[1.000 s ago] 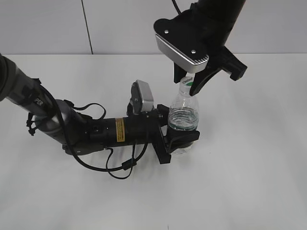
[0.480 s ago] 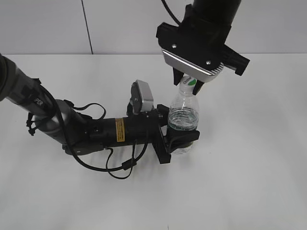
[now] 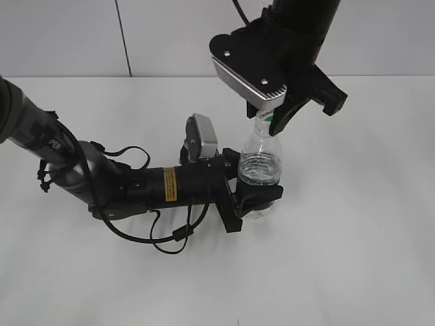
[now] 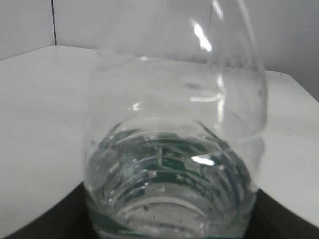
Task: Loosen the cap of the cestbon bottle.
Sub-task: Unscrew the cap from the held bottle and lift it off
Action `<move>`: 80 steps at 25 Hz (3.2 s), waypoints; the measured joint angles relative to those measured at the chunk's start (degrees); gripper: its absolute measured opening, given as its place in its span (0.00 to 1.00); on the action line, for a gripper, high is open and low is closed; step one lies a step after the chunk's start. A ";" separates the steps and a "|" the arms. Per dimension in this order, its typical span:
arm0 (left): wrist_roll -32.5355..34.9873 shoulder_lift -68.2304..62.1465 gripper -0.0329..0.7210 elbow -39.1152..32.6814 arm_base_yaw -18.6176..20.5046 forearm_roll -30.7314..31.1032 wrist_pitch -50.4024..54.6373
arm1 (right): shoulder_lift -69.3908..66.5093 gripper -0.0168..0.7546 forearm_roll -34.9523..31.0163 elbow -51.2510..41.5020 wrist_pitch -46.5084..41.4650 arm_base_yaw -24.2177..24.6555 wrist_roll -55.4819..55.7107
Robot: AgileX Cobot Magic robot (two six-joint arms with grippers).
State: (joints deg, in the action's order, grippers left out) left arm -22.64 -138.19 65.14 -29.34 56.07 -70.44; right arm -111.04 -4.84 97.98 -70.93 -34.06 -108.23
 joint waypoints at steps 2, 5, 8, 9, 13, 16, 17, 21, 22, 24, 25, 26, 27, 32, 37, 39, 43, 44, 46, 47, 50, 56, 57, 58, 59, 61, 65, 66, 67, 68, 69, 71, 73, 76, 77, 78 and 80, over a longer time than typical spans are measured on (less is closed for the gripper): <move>0.00 0.00 0.58 0.00 0.00 0.07 0.00 | 0.00 0.42 0.00 0.00 0.00 0.00 4.97; 0.00 0.00 0.58 0.00 0.00 0.60 -0.06 | 0.00 0.57 0.31 0.00 0.47 0.00 14.87; 0.05 0.00 0.58 0.00 0.00 0.99 -0.23 | 0.30 0.71 0.70 0.00 0.87 0.00 21.28; 0.05 0.00 0.58 0.00 0.00 1.06 -0.23 | 0.66 0.73 0.70 0.00 0.92 0.00 22.89; 0.05 0.00 0.58 0.00 0.00 1.17 -0.23 | 2.73 0.76 -0.83 0.00 0.92 0.00 29.78; 0.05 0.00 0.58 0.00 0.00 1.17 -0.23 | 4.40 0.76 -2.88 0.01 0.92 0.00 34.98; 0.05 0.00 0.58 0.00 0.00 1.17 -0.23 | 5.11 0.76 -3.30 0.01 0.92 0.00 36.98; 0.05 0.00 0.58 0.00 0.00 1.20 -0.28 | 8.05 0.76 -4.23 0.01 0.92 0.00 45.82; 0.05 0.00 0.58 0.00 0.00 1.20 -0.28 | 8.57 0.76 -4.35 0.12 0.92 0.00 49.81; 0.05 0.00 0.58 0.00 0.00 1.14 -0.28 | 9.31 0.76 -4.41 0.19 0.92 0.00 59.28; 0.05 0.00 0.58 0.00 0.00 1.10 -0.28 | 9.39 0.76 -4.27 0.19 0.92 0.00 64.07; 0.05 0.00 0.58 0.00 0.00 1.08 -0.28 | 9.39 0.76 -3.89 0.19 0.92 0.00 70.11; 0.05 0.00 0.58 0.00 0.00 1.08 -0.28 | 9.39 0.76 -3.46 0.19 0.92 0.00 76.46; 0.05 0.00 0.58 0.00 0.00 1.19 -0.28 | 9.39 0.76 -2.66 0.19 0.92 0.00 99.04; 0.05 0.00 0.58 0.00 0.00 1.23 -0.28 | 9.39 0.76 -2.29 0.19 0.92 0.00 109.36; 0.05 0.00 0.58 0.00 0.00 1.23 -0.28 | 9.39 0.76 -1.78 0.19 0.92 0.00 112.04; 0.05 0.00 0.58 0.00 0.00 1.23 -0.28 | 9.39 0.76 -1.39 0.19 0.92 0.00 114.80; 0.05 0.00 0.58 0.00 0.00 1.18 -0.28 | 9.39 0.76 -1.68 0.19 0.92 0.00 115.05; 0.05 0.00 0.58 0.00 0.00 1.08 -0.28 | 8.94 0.76 -2.73 0.19 0.92 0.00 115.43; 0.05 0.00 0.58 0.00 0.00 1.08 -0.28 | 8.45 0.76 -3.12 0.19 0.92 0.00 115.50; 0.05 0.00 0.58 0.00 0.00 1.03 -0.28 | 6.12 0.76 -4.28 0.19 0.92 0.00 115.57; 0.05 0.00 0.58 0.00 0.00 1.03 -0.28 | 2.86 0.76 -3.99 0.19 0.92 0.00 115.57; 0.05 0.00 0.58 0.00 0.00 1.03 -0.28 | 2.60 0.76 -3.59 0.19 0.92 0.00 115.57; 0.05 0.00 0.58 0.00 0.00 1.03 -0.34 | 2.36 0.76 -3.03 0.19 0.92 0.00 115.57; 0.05 0.00 0.58 0.00 0.00 1.03 -0.34 | 2.34 0.76 -2.60 0.19 0.92 0.00 115.57; 0.05 0.00 0.58 0.00 0.00 1.03 -0.34 | 2.32 0.76 -2.12 0.19 0.92 0.00 115.57; 0.05 0.00 0.58 0.00 0.00 1.03 -0.34 | 2.28 0.75 -1.88 0.19 0.92 0.00 114.01; 0.05 0.00 0.58 0.00 0.00 1.03 -0.34 | 2.22 0.75 -1.88 0.19 0.92 0.00 113.76; 0.05 0.00 0.58 0.00 0.00 1.03 -0.34 | 2.11 0.75 -1.82 0.19 0.92 0.00 113.58; 0.05 0.00 0.58 0.00 0.00 1.03 -0.34 | 1.99 0.74 -1.77 0.19 0.92 0.00 113.40; 0.05 0.00 0.58 0.00 0.00 1.03 -0.34 | 1.83 0.74 -1.71 0.19 0.92 0.00 113.19; 0.05 0.00 0.58 0.00 0.00 1.03 -0.34 | 1.48 0.74 -1.71 0.19 0.92 0.00 112.51; 0.05 0.00 0.58 0.00 0.00 1.03 -0.34 | 1.07 0.74 -1.71 0.19 0.92 0.00 112.27; 0.05 0.00 0.58 0.00 0.00 1.03 -0.34 | 0.83 0.74 -1.66 0.19 0.92 0.00 111.48; 0.05 0.00 0.58 0.00 0.00 1.03 -0.34 | 0.83 0.74 -1.66 0.19 0.92 0.00 111.18; 0.05 0.00 0.58 0.00 0.00 1.03 -0.34 | 0.82 0.74 -1.62 0.19 0.92 0.00 111.01; 0.05 0.00 0.58 0.00 0.00 1.03 -0.34 | 0.82 0.74 -1.62 0.19 0.92 0.00 110.95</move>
State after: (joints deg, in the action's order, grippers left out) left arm -22.59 -138.19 65.14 -29.34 57.10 -70.78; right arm -110.22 -6.46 98.16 -70.01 -34.06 2.73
